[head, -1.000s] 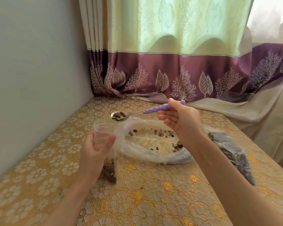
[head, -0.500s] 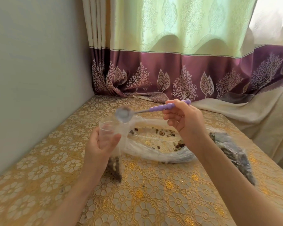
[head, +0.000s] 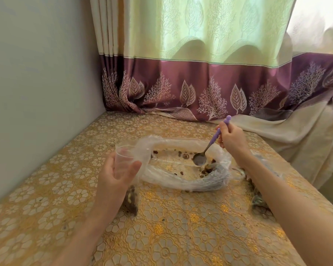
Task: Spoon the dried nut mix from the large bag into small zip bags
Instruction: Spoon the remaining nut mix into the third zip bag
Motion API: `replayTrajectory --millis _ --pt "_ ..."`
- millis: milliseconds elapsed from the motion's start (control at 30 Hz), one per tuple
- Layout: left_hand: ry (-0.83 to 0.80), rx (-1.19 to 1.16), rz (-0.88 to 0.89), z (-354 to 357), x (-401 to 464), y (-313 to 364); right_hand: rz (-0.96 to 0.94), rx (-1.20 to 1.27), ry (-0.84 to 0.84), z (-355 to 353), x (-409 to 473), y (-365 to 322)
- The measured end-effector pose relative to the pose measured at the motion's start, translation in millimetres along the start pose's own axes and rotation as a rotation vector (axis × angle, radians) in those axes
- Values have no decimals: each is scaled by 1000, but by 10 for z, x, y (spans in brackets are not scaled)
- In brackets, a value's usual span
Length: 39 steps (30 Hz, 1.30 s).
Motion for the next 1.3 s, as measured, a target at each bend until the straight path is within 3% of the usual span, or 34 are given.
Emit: replayTrajectory --millis 233,467,767,1033,1300 --pt "-12 19 1 32 -11 -1 -54 -189 -136 75 192 -40" --pt "-13 19 -9 32 -22 -13 -51 -188 -257 153 295 -24" --pt "-28 77 -16 103 -48 -42 115 -275 -518 292 290 37" --pt "-23 46 -33 91 -43 -51 260 -438 -334 37 406 267" --pt "-22 32 -34 69 -42 -40 491 -265 -282 -45 341 421"
Point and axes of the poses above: each hand's wrist, its own x-axis towards the middle knuckle, its own z-axis out of the palm, y = z × x, the point moved 4 cm from there along x, towards the middle knuckle, and after that the axes turned 12 degrees about x, right-handed, at the moved point
